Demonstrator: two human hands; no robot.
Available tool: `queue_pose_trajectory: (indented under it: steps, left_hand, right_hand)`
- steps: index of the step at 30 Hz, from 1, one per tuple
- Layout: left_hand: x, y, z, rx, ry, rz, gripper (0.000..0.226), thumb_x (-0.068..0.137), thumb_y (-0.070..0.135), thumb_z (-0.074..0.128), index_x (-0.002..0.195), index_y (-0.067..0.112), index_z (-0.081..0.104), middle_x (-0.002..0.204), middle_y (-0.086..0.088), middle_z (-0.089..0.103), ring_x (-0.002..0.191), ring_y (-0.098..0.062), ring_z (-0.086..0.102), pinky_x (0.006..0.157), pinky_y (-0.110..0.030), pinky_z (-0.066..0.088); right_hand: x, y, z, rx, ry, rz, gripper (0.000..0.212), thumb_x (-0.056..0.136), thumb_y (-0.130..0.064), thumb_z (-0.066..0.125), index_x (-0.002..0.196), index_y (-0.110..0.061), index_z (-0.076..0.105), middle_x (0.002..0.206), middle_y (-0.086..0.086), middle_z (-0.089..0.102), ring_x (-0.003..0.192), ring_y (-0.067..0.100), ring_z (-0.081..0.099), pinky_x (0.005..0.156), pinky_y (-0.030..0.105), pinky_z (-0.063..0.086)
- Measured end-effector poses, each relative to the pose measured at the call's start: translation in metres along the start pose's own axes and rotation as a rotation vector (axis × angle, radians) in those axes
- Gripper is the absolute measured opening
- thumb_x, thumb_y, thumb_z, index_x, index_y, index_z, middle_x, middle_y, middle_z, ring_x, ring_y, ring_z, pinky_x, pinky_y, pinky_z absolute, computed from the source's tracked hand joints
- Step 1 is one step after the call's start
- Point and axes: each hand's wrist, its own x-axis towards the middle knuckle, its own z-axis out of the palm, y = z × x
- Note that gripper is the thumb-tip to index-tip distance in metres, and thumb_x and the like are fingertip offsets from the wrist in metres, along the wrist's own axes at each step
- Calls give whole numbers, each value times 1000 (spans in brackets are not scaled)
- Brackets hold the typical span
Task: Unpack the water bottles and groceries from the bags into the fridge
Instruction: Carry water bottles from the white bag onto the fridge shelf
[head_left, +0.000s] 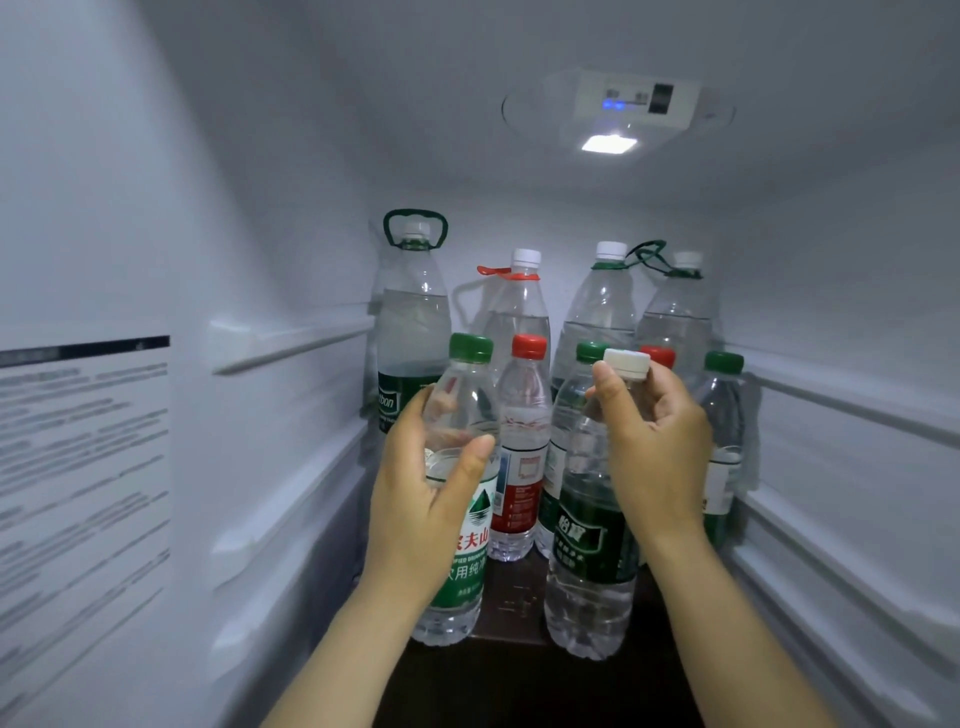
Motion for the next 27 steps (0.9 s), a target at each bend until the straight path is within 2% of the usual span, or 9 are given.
queue_pose_trajectory:
  steps: [3,6,11,13,15,17,22,25,27]
  left_hand:
    - [1,-5,4,47,13,28,67,79,65,47,136,30,38,120,12,57,107,-1,56,85,-23,46]
    - [7,-13,9,102,33,46,61,83,62,45,133,29,38,118,9,56,108,-4,55,83,-15,41]
    - [25,-25,16,171,24,80,63,88,58,48,139,23,34,127,18,42,110,18,38,83,6,29]
    - [30,-30,20,194,25,51,69,86,56,46,143,20,32,134,13,41,115,13,35,89,0,27]
    - [34,-37,24,205,41,27,73,84,58,44,144,19,29,143,4,41,125,-5,42,96,-19,34]
    - [38,-43,27,219,54,13,76,84,59,42,146,18,27,146,-1,40,129,-16,44,100,-28,36]
    - [47,-54,32,232,64,-17,79,84,58,42,147,15,25,149,-6,36,134,-22,39,106,-35,36]
    - [50,-59,36,237,68,-20,81,86,63,43,147,13,24,150,-7,35,136,-22,36,105,-29,30]
    - [52,-61,38,235,67,-16,81,86,66,41,147,14,25,149,-7,36,134,-22,38,105,-32,32]
  right_hand:
    - [1,3,3,-12,16,5,16,90,-42,61,97,-29,65,86,-9,70,82,8,67,77,38,58]
    - [2,4,2,-13,7,14,19,90,-43,61,98,-27,65,86,-9,70,82,8,67,77,38,58]
    - [4,5,-2,-22,-6,26,13,90,-43,58,94,-31,62,86,-7,69,82,8,67,75,29,56]
    - [4,5,-4,-18,-2,29,18,88,-46,57,94,-30,61,87,-6,69,82,8,66,74,23,54]
    - [4,5,-6,-14,2,23,22,86,-50,54,93,-31,60,86,-6,69,81,6,66,71,17,53]
    - [4,4,-8,-6,8,15,28,84,-52,53,95,-28,61,86,-7,69,80,4,66,71,16,52]
    - [3,5,-9,11,16,-6,17,88,-45,56,95,-30,61,85,-8,68,78,3,65,69,12,51]
    - [3,6,-9,11,12,-11,15,89,-42,57,97,-30,61,85,-8,68,79,4,65,72,18,54]
    - [3,6,-7,10,8,-10,14,90,-41,58,96,-29,62,86,-8,68,80,5,66,74,24,55]
